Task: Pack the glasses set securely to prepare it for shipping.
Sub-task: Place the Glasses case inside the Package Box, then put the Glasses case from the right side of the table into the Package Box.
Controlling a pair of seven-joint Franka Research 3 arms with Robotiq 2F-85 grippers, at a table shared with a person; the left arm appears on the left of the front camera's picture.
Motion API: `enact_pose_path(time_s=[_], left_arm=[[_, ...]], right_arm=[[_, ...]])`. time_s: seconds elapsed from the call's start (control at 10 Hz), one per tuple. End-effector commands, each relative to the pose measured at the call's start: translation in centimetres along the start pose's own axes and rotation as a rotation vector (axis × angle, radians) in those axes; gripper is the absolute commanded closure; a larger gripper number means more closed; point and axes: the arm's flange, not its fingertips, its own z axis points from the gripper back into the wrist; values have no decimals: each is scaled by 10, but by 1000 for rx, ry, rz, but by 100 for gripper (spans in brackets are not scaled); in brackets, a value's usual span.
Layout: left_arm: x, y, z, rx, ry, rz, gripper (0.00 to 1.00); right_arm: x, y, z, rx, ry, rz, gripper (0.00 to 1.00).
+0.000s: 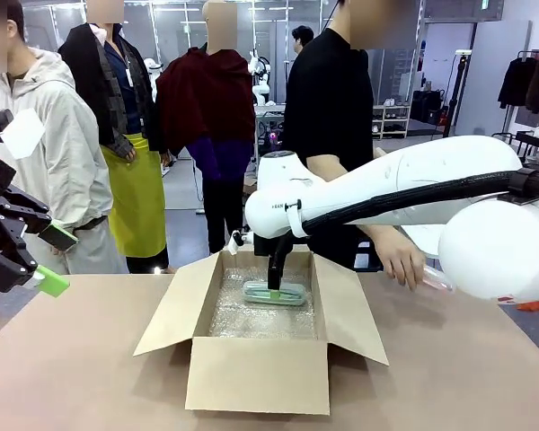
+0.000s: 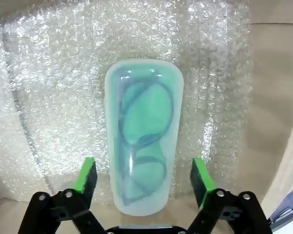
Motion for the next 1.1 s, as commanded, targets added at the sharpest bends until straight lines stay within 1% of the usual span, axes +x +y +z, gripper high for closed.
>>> enact_pose_path(time_s=[0.0, 0.2, 0.3, 0.4, 1.0], left_arm=[[0, 0, 1, -5, -7, -17, 0], [0, 0, 1, -5, -7, -17, 0], [0, 0, 1, -5, -7, -17, 0], [0, 0, 1, -5, -7, -17, 0], [0, 0, 1, -5, -7, -17, 0]], right_arm=[[4, -2, 6, 11, -11, 2, 0], [4, 0, 12, 18, -10, 11, 0], [0, 0, 16, 42, 14, 10, 0], [1, 0, 3, -2, -4, 1, 0], [1, 0, 3, -2, -4, 1, 0]])
